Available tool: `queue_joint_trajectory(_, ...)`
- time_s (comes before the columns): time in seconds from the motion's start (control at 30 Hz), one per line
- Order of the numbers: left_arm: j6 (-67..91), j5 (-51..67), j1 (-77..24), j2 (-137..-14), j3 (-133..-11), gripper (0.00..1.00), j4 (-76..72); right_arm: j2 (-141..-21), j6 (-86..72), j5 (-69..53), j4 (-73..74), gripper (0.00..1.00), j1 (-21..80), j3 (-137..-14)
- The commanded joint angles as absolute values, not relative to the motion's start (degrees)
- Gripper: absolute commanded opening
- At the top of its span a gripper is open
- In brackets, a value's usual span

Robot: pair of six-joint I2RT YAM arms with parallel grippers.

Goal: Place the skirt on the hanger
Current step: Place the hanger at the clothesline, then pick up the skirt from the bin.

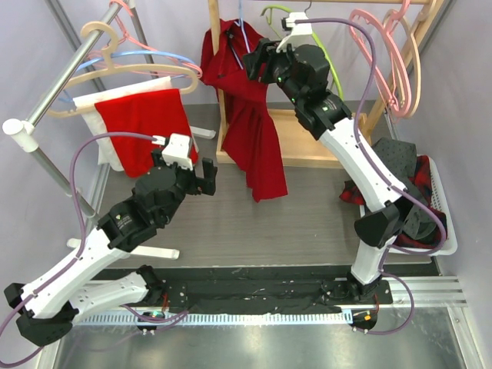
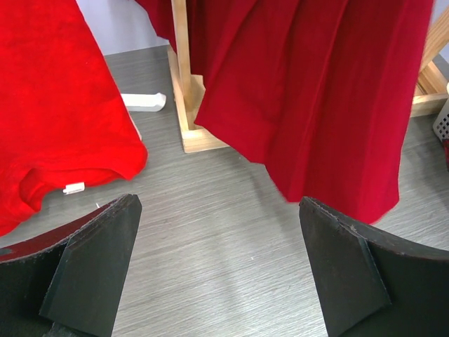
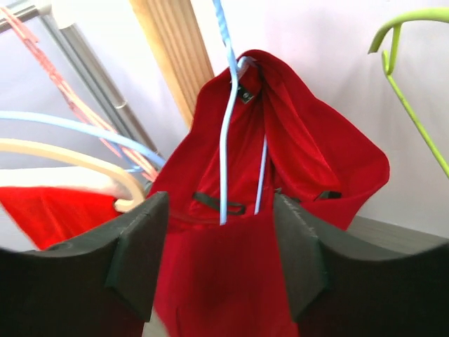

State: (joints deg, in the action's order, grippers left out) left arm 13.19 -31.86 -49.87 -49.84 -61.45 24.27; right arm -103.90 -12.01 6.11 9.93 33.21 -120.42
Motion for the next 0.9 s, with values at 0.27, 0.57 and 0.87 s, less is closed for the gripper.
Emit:
queue_joint_trajectory(0.27, 17.3, -23.7, -50.0, -47.7, -58.9, 1.00, 23.6, -72.5, -17.5, 14.4, 27.1, 0.87, 33.0, -103.6)
queue_joint_trajectory(0.57, 21.5, -14.6, -50.0, -49.9, -56.3, 1.00, 23.3, -52.3, -27.7, 33.3, 40.2, 0.82, 33.1, -73.0)
queue_joint_trajectory(0.87, 22.5, -12.9, -50.0, -50.1, -54.5, 1.00, 22.9, -50.6, -33.9, 50.4, 41.6, 0.81, 30.5, -57.0)
